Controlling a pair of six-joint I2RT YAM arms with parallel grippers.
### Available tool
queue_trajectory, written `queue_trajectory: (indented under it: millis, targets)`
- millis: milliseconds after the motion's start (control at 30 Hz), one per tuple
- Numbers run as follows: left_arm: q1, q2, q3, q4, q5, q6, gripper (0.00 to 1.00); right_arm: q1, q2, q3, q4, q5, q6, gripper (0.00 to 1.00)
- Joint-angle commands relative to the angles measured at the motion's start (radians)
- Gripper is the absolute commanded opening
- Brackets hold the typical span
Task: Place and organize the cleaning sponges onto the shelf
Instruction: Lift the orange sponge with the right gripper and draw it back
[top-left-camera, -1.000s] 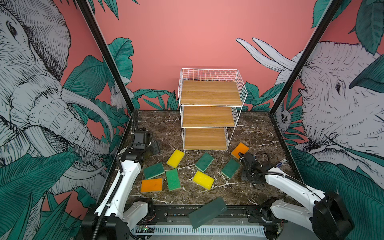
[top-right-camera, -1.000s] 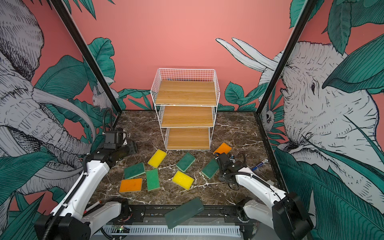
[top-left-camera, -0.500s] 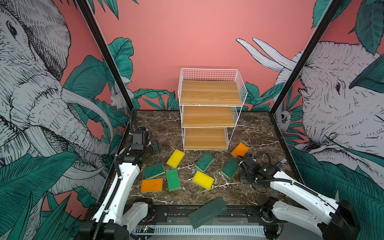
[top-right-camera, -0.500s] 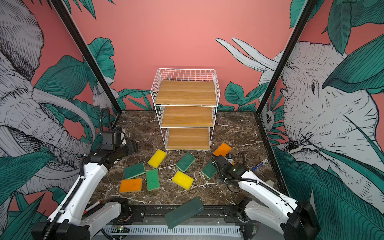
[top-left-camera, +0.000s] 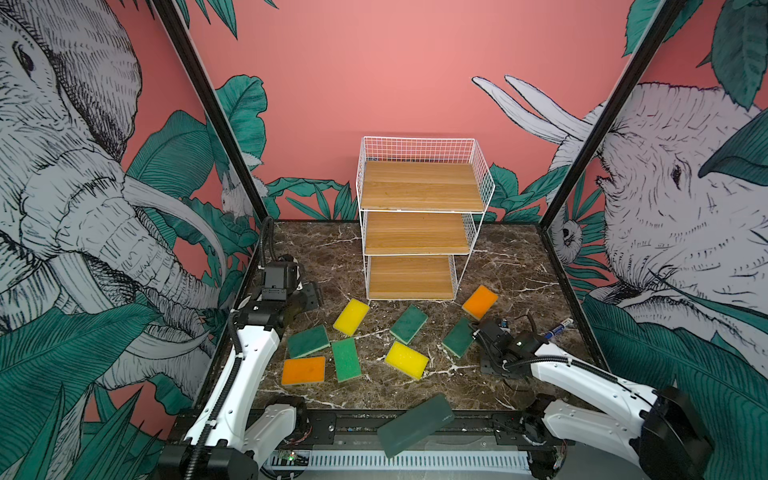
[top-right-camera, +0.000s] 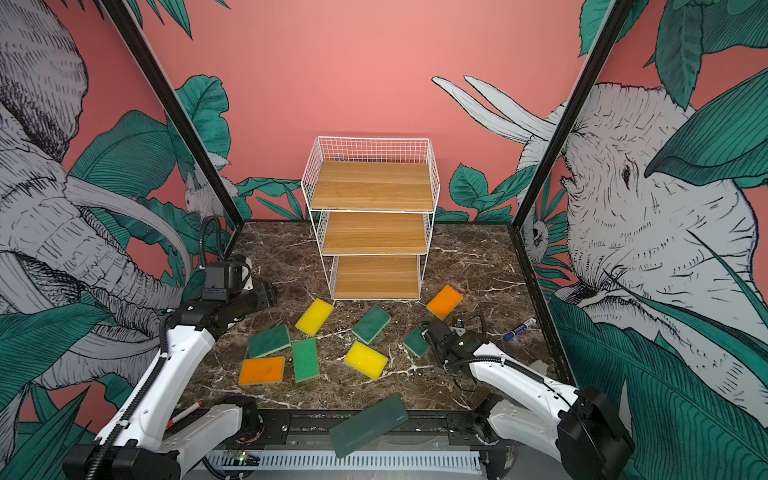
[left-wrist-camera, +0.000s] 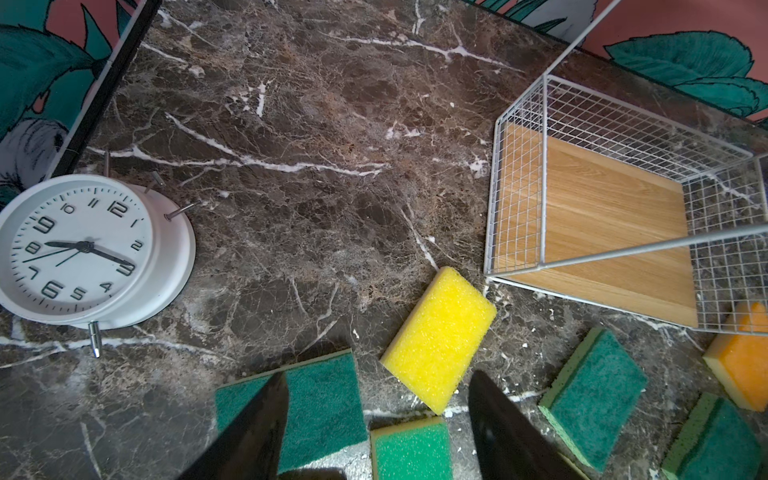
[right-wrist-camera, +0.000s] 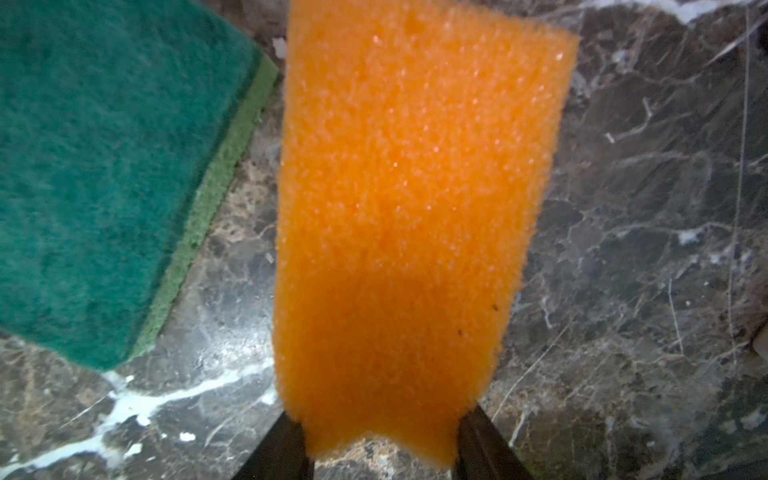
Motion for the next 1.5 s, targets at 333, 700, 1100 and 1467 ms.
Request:
queue_trajectory:
  millis: [333,700,1100,1467]
  targets:
    - [0.002,0.007,0.008,-0.036,0.001,0.016,0.7,0.005,0.103,-0.001,0.096,-0.029,0.018,0.71]
    - [0.003,0.009,0.013,-0.039,0.0,0.021,0.7,0.006,0.159,-0.005,0.121,-0.035,0.029,0.85]
    - [0.004,0.007,0.0,-0.044,0.005,0.027,0.7,-0.028,0.163,-0.056,0.19,-0.065,0.048,0.81]
    - [0.003,0.005,-0.025,-0.036,0.019,0.026,0.7,-0.031,0.187,-0.04,0.178,-0.068,0.043,0.53]
